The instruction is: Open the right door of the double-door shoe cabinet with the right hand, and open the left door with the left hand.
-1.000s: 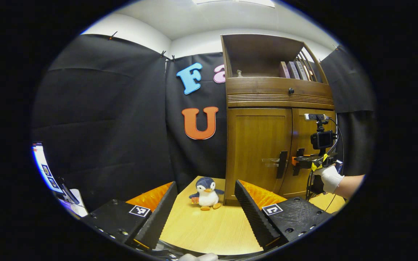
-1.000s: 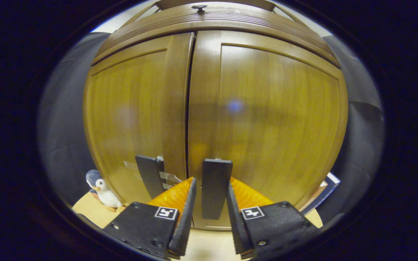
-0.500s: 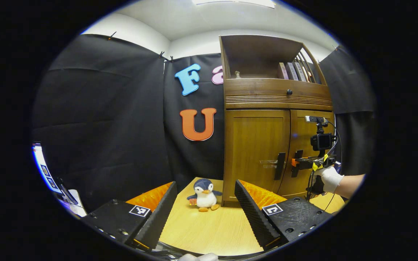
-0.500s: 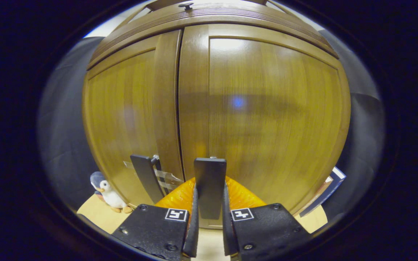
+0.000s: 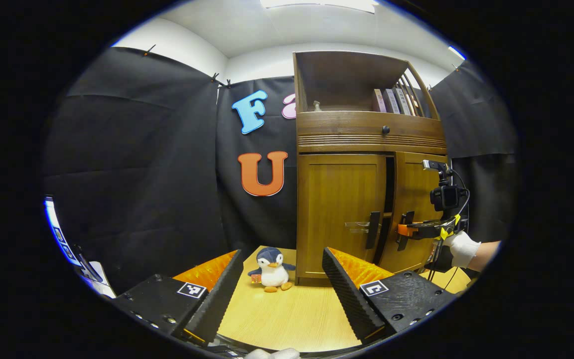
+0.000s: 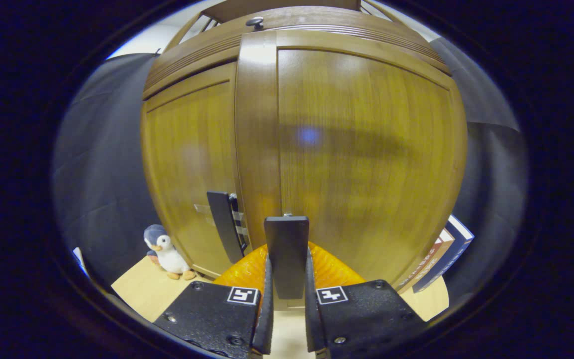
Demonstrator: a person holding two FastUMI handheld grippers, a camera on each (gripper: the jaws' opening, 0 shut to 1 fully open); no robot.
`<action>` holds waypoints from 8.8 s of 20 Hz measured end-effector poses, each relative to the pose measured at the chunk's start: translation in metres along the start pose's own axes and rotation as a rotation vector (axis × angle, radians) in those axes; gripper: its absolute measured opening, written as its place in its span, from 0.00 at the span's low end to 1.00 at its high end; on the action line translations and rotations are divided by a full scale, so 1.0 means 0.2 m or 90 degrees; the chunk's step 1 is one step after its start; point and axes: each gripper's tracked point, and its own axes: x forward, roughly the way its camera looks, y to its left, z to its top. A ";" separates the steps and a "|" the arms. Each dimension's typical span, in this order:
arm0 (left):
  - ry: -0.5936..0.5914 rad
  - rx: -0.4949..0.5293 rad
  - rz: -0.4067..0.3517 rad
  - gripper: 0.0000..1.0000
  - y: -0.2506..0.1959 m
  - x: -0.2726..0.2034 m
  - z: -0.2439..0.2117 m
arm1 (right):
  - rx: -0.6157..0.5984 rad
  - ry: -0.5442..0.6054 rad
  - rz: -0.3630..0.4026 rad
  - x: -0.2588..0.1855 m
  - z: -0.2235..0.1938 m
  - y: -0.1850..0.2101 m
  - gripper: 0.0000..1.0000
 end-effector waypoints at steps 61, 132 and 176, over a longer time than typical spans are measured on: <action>0.012 0.027 -0.187 0.96 -1.23 -0.04 0.07 | 0.014 0.038 0.042 -0.95 -0.28 -1.28 0.05; 0.047 0.013 -0.217 0.23 -1.27 1.34 -0.36 | 0.009 -0.014 -0.218 -1.56 -0.19 -0.60 1.00; 0.027 -0.004 -0.195 0.22 -0.38 0.60 -0.41 | -0.037 -0.009 -0.052 -1.51 -0.27 -0.07 1.00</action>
